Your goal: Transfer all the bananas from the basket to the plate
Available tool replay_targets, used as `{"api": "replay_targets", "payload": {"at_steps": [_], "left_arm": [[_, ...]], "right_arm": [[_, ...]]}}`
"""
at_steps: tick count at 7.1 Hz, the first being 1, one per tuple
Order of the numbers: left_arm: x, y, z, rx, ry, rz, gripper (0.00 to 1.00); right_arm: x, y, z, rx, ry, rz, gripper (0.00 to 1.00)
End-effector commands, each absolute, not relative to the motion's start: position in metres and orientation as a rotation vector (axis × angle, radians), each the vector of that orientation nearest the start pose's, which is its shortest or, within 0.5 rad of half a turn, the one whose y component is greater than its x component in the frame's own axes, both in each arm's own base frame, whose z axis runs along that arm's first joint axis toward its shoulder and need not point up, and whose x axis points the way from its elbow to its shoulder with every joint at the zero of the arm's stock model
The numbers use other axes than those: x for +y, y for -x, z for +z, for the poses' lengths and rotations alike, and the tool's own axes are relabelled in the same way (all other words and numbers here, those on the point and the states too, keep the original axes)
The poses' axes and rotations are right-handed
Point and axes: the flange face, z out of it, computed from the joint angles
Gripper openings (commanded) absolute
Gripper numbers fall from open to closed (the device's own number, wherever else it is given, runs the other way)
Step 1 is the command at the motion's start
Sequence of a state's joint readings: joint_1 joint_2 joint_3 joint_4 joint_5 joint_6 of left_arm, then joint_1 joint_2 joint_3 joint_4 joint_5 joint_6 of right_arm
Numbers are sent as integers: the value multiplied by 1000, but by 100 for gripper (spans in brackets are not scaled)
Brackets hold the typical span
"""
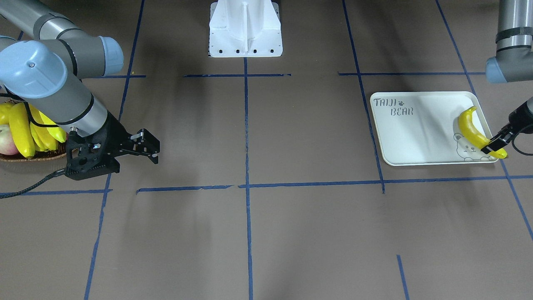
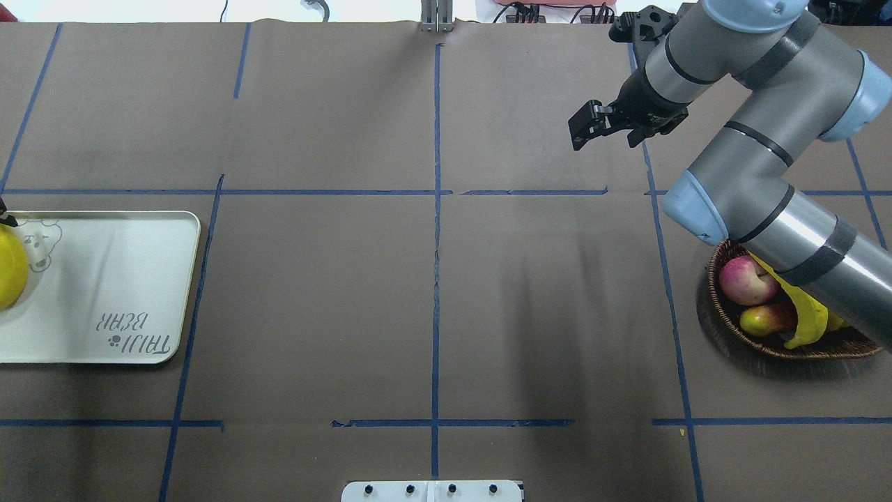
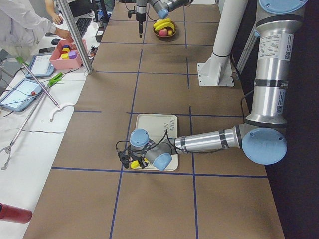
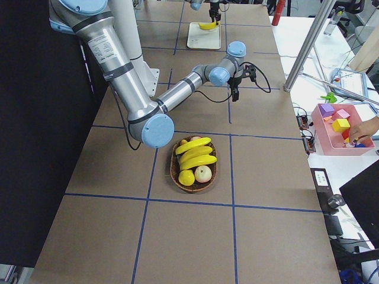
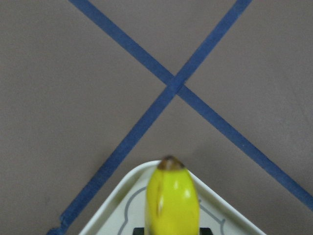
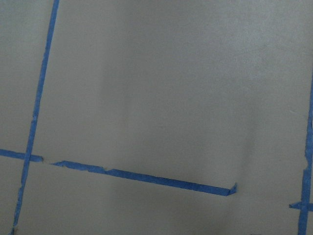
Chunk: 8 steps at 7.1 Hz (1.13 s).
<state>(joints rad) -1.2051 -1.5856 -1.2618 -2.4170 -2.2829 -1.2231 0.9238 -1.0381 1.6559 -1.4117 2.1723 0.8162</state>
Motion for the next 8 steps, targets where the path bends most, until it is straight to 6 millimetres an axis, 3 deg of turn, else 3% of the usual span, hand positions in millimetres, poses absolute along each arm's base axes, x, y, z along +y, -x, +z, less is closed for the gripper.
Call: {"api": "replay_targets", "payload": {"at_steps": [1, 2, 4, 6, 8], "left_arm": [[-511, -90, 677, 981, 80, -540, 100], [-527, -93, 640, 1029, 41, -505, 100], [-552, -102, 608, 1057, 3, -484, 100], [-555, -105, 603, 1063, -3, -478, 100], [-556, -108, 602, 1064, -3, -473, 100]], "right_arm": [[-554, 317, 292, -919, -197, -83, 100], [-520, 294, 318, -902, -217, -134, 100], [-443, 237, 358, -861, -264, -170, 100], [-393, 198, 419, -893, -318, -177, 100], [-363, 174, 457, -886, -306, -174, 100]]}}
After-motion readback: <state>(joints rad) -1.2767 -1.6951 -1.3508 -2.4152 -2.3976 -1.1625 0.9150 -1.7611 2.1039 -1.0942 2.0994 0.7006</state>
